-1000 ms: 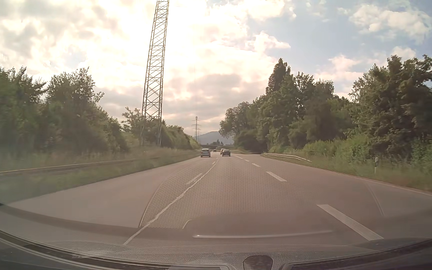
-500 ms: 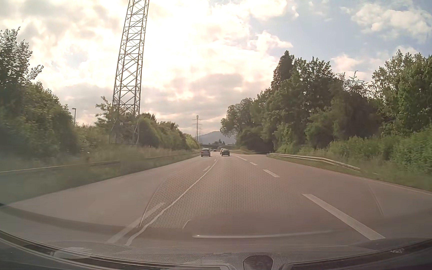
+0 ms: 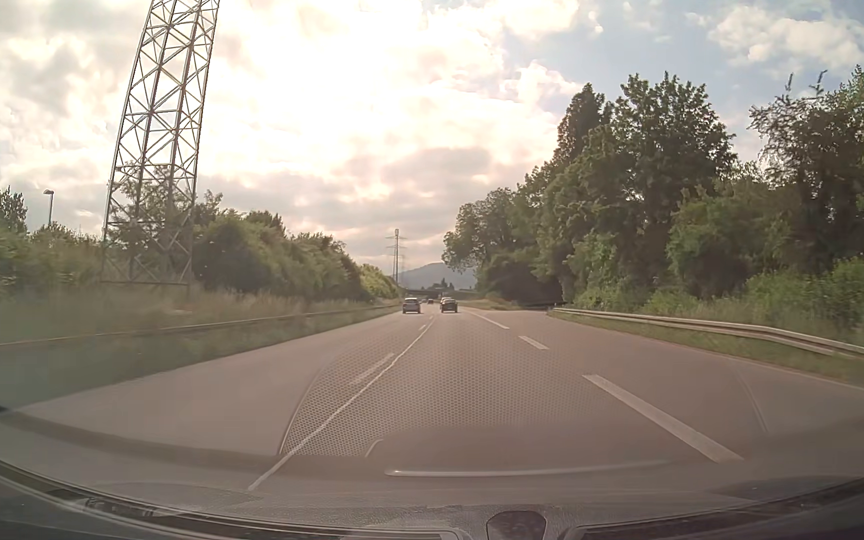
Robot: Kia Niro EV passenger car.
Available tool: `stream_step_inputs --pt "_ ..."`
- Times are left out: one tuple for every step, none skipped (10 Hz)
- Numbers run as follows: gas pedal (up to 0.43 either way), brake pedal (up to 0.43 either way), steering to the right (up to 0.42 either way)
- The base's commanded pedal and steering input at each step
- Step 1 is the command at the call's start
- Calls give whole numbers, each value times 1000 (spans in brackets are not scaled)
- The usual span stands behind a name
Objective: Follow the waypoints while adhering to traffic rules and regulations
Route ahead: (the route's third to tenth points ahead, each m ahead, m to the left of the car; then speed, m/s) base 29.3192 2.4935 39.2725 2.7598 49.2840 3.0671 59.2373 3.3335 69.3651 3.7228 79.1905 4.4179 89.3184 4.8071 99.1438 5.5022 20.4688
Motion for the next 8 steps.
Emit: stream_step_inputs --pt "189 0 -4" --pt "189 0 -4" --pt "189 0 -4" --pt "189 0 -4" --pt "189 0 -4" --pt "189 0 -4" --pt "189 0 -4" --pt "189 0 -4"
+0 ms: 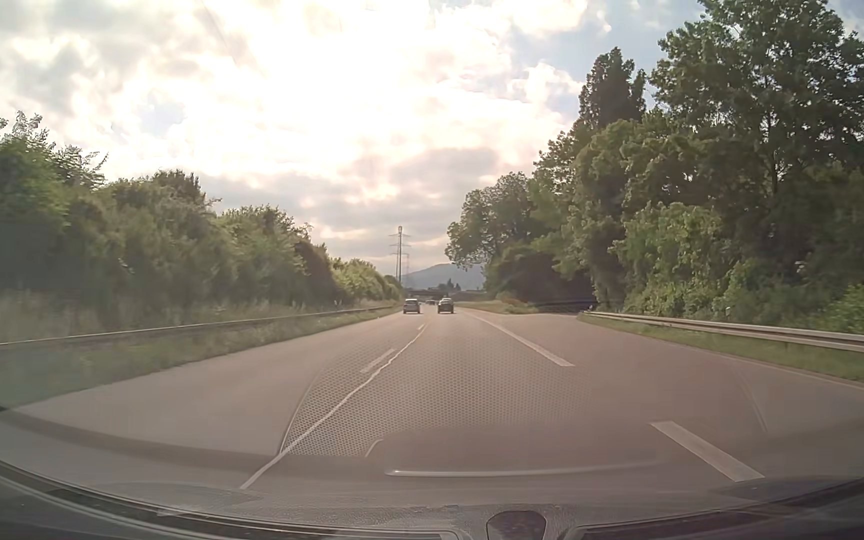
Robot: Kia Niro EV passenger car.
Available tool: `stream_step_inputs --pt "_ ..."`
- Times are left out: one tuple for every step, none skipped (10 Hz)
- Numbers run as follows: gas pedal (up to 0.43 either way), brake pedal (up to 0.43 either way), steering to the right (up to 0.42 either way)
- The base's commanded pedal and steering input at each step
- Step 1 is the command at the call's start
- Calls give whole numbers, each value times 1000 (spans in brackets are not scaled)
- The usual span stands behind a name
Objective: Follow the waypoints while adhering to traffic rules and regulations
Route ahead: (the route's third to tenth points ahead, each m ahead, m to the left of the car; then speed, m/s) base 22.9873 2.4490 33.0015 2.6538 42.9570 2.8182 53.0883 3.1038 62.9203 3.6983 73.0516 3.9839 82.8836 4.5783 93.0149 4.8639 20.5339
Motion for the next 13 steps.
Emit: stream_step_inputs --pt "189 0 -4" --pt "189 0 -4" --pt "189 0 -4" --pt "189 0 -4" --pt "189 0 -6" --pt "189 0 -6" --pt "189 0 -6" --pt "189 0 -6" --pt "189 0 -6" --pt "189 0 -6" --pt "189 0 -6" --pt "189 0 -6" --pt "189 0 -6"
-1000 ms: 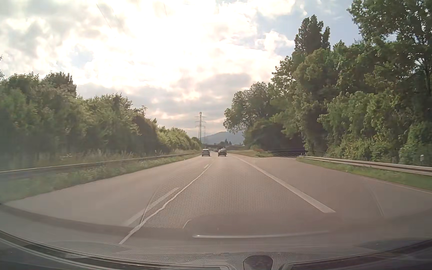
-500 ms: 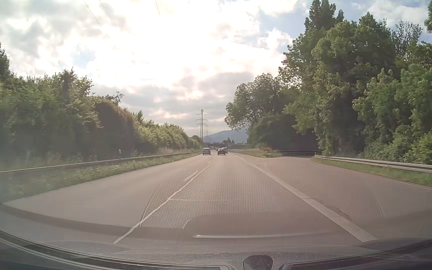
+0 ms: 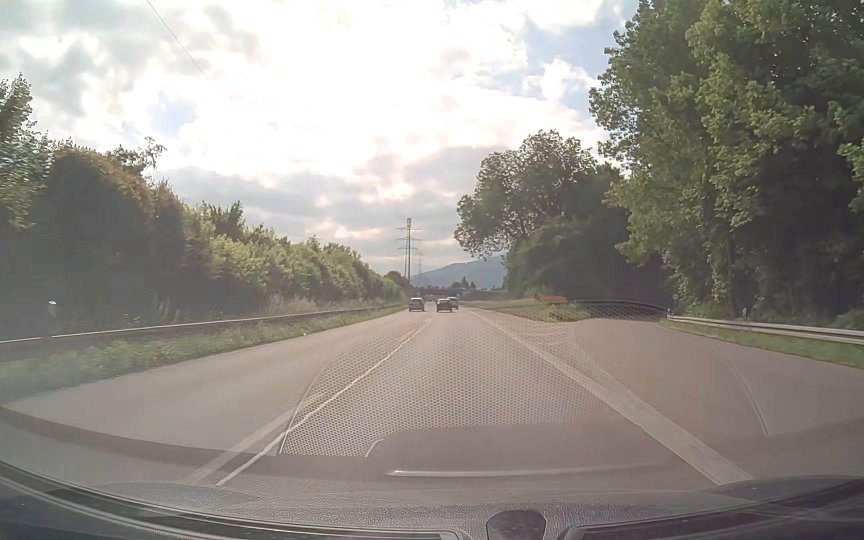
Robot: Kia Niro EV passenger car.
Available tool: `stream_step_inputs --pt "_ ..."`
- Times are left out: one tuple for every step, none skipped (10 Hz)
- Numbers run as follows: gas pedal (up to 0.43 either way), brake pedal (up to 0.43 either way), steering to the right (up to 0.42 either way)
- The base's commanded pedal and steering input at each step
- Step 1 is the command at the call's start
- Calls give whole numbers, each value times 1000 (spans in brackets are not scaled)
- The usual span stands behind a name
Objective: Follow the waypoints while adhering to traffic rules and regulations
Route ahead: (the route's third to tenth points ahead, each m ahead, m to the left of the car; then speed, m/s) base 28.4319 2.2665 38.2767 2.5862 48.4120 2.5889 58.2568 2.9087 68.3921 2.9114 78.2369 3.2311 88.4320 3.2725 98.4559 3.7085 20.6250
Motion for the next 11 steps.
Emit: stream_step_inputs --pt "189 0 -6" --pt "189 0 -6" --pt "189 0 -6" --pt "189 0 -6" --pt "189 0 -6" --pt "189 0 -6" --pt "189 0 -5" --pt "189 0 -5" --pt "189 0 -4" --pt "177 0 -4" --pt "177 0 -4"
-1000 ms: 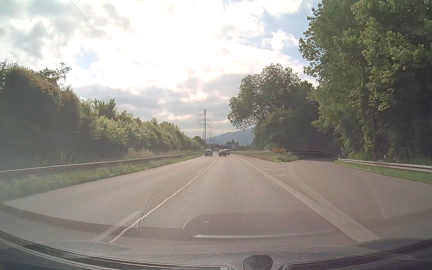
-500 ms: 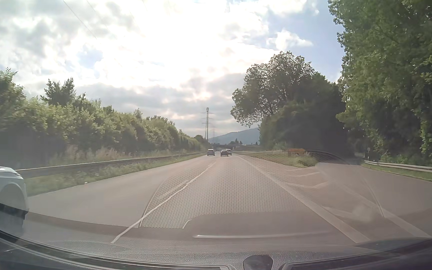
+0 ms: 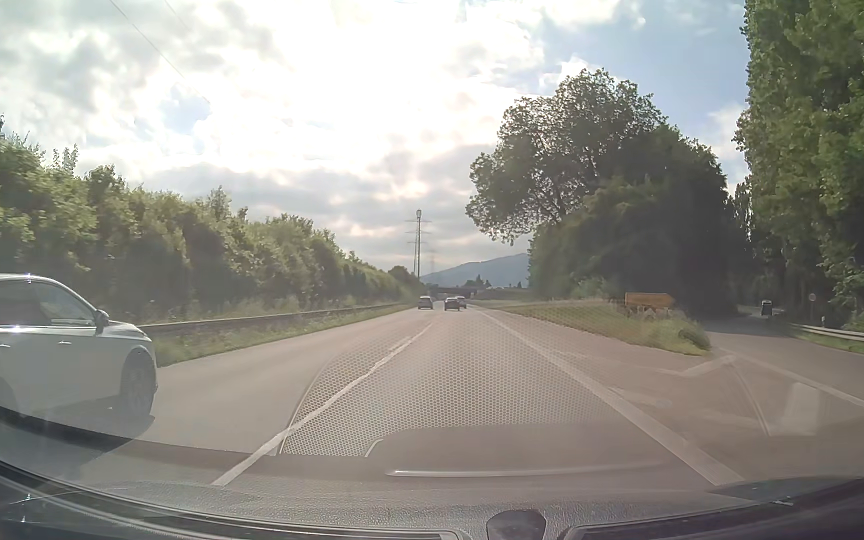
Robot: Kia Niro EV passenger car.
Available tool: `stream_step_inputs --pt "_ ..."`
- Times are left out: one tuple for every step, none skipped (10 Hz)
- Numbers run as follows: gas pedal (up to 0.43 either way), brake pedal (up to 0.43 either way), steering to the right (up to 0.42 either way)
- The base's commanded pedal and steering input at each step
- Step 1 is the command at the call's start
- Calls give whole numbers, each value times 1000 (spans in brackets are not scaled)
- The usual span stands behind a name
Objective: Follow the waypoints while adhering to traffic rules and regulations
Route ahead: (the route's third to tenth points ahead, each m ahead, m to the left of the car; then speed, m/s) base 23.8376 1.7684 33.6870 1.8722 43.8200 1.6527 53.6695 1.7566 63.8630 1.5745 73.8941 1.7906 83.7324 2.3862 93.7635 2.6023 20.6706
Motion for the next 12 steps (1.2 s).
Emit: stream_step_inputs --pt "177 0 -2" --pt "177 0 -1" --pt "177 0 -1" --pt "177 0 -1" --pt "177 0 -2" --pt "177 0 -2" --pt "177 0 -2" --pt "177 0 -2" --pt "177 0 -2" --pt "177 0 -3" --pt "177 0 -3" --pt "177 0 -2"
